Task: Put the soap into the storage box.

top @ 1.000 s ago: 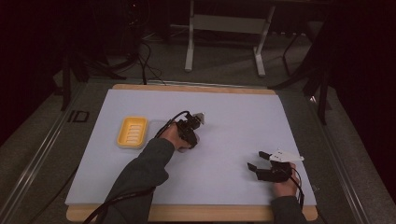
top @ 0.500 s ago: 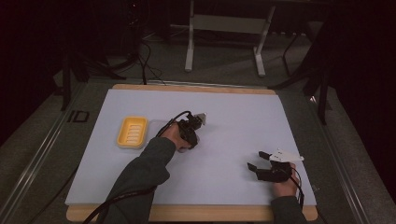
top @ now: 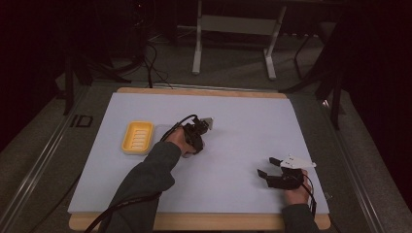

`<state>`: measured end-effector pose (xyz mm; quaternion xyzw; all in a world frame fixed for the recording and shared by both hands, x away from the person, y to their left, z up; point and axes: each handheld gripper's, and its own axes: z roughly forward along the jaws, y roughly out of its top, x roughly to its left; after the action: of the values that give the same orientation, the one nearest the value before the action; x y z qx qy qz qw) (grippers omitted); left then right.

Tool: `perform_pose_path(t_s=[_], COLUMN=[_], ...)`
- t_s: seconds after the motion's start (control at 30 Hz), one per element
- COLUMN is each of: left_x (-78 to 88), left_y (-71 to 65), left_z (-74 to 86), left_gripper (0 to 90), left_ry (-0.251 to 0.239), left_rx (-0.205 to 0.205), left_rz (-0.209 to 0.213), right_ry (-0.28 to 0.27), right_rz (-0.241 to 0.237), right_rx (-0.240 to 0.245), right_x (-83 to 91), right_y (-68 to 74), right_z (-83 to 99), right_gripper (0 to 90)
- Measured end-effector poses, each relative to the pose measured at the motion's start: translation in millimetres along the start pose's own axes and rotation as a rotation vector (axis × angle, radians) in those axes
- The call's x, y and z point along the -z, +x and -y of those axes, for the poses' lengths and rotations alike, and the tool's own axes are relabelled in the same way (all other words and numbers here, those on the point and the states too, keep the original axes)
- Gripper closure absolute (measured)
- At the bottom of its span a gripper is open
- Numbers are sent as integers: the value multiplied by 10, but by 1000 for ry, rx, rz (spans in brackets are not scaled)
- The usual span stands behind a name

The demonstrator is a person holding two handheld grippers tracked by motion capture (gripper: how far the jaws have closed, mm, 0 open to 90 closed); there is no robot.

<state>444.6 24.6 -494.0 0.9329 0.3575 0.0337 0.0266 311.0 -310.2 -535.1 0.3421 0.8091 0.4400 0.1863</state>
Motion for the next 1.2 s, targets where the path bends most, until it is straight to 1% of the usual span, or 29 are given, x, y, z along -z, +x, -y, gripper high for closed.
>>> perform_pose_path(t_s=[0.03, 0.27, 0.63, 0.67, 0.8, 0.97, 1.2], left_x=[6, 100, 168, 173, 199, 246, 283], left_y=[4, 54, 123, 127, 153, 194, 251], left_z=[8, 34, 79, 89, 104, 136, 190], left_gripper=[502, 502, 502, 502, 502, 502, 502], left_ry=[-7, -27, -29, -33, -31, -50, -63], left_rx=[10, 16, 29, 38, 40, 57, 86], left_rz=[0, 8, 4, 3, 3, 11, 10], right_ry=[0, 0, 0, -1, -1, -2, -1], right_rz=[0, 0, 1, 1, 1, 1, 1], right_rx=[0, 0, 0, 1, 0, 2, 3], right_x=[0, -1, 0, 0, 0, 0, 0], right_y=[0, 1, 1, 0, 1, 1, 1], right_z=[0, 0, 0, 0, 0, 1, 1], right_gripper=[267, 267, 267, 267, 267, 267, 267])
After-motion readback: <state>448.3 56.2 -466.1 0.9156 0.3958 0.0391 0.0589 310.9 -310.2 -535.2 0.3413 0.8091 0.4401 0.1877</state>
